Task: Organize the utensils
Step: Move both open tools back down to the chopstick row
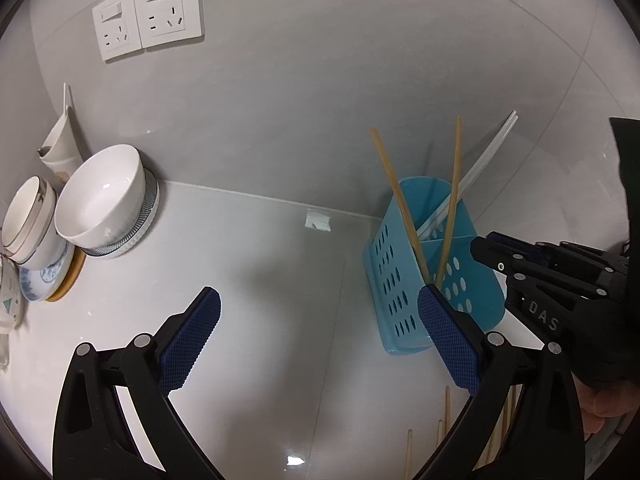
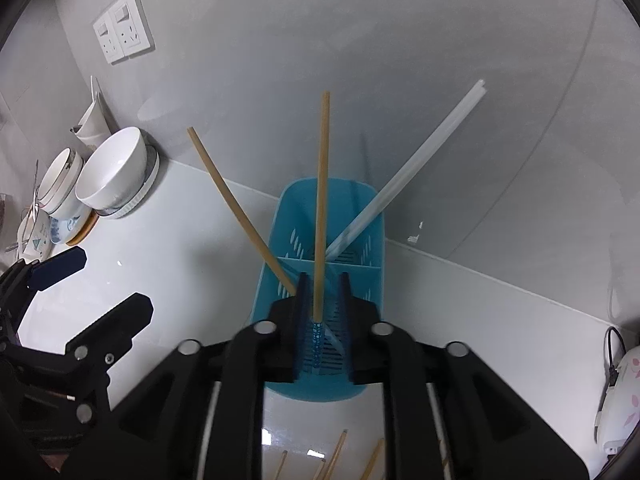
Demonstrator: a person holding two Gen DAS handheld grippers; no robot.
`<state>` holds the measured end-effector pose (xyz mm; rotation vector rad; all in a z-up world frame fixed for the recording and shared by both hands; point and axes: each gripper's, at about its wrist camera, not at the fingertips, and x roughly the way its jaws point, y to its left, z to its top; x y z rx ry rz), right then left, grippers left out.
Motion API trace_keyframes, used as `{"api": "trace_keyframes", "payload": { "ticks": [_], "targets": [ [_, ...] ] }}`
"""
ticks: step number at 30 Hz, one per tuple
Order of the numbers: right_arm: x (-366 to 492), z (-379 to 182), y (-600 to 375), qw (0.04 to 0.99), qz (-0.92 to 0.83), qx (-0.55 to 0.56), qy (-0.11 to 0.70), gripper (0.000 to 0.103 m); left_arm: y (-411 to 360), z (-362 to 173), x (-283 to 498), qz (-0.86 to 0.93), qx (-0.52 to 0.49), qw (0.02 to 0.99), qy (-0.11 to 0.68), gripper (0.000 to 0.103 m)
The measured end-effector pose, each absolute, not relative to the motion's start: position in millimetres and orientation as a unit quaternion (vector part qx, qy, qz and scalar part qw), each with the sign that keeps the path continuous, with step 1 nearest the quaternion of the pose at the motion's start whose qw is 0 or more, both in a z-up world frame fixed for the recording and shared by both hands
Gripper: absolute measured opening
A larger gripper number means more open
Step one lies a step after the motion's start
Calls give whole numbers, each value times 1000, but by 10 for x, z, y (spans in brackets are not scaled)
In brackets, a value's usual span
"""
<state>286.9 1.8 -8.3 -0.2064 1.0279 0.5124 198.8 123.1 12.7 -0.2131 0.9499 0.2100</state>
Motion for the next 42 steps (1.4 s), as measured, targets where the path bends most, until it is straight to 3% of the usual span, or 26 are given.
{"api": "trace_keyframes", "payload": {
  "ticks": [2,6,8,19,25,36,42],
  "targets": [
    [2835,-28,-52,841,236,-92,478,34,1217,145,1975,102,-101,880,454,97],
    [2727,77,-243,853,228,-82,463,46,1158,185,1927,101,-101,882,450,97],
    [2676,107,-340,858,221,-75,458,58,1132,193,1898,100,-102,883,448,97],
    [2302,29,-1130,877,172,-27,448,86,858,9,1662,82,-109,873,468,97],
    [2093,-174,-1544,877,128,-32,462,93,656,-209,1470,68,-108,862,491,97],
    [1650,-826,-2138,843,76,-26,532,93,260,-793,1123,49,-95,828,551,97],
    [1439,-1208,-2235,814,66,-38,575,84,98,-1102,995,47,-87,809,579,97]
  ]
}}
